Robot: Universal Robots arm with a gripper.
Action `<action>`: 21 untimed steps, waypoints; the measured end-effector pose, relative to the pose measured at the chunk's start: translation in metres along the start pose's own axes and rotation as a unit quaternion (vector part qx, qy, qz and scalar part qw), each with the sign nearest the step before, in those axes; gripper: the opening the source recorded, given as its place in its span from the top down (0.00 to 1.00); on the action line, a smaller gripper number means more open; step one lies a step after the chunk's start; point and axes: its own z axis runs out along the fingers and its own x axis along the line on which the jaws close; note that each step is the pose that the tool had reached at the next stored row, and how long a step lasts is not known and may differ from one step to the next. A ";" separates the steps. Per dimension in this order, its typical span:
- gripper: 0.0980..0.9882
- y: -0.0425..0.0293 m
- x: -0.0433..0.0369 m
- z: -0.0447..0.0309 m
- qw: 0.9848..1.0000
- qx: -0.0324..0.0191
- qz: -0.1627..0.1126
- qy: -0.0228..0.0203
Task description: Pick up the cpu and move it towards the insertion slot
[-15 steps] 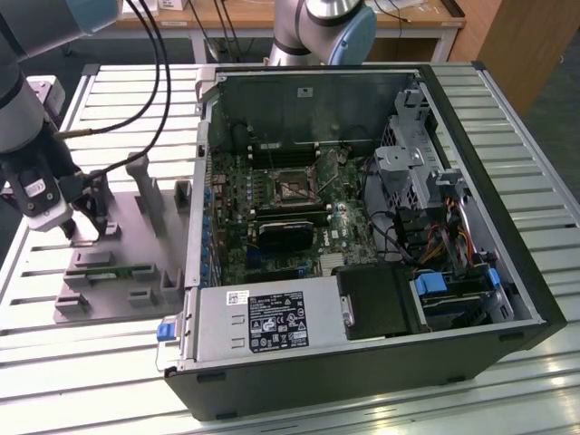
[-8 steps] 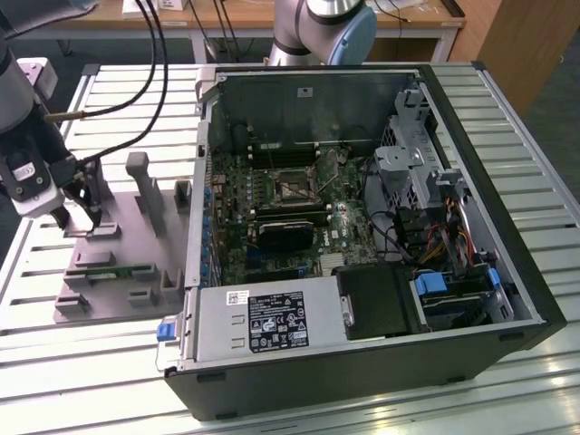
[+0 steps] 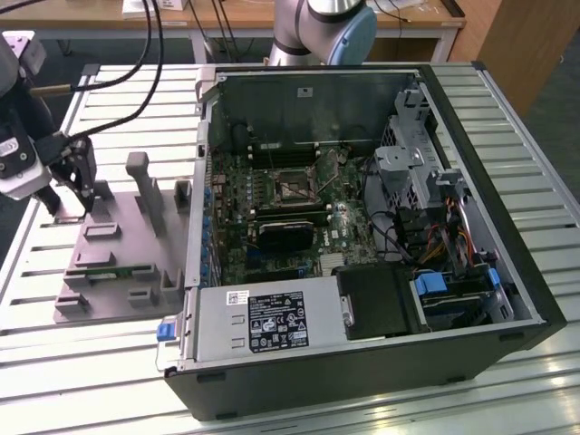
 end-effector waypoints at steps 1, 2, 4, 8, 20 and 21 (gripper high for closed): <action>0.51 0.0003 -0.0001 -0.0039 1.000 0.000 0.000 0.000; 0.51 0.0005 -0.0002 -0.0079 1.000 0.000 0.000 0.000; 0.51 0.0011 -0.0004 -0.0161 1.000 0.000 0.000 0.000; 0.51 0.0022 -0.0008 -0.0316 1.000 0.000 0.000 0.000; 0.51 0.0052 -0.0020 -0.0768 1.000 0.000 0.000 -0.003; 0.51 0.0055 -0.0021 -0.0806 1.000 0.000 0.000 -0.003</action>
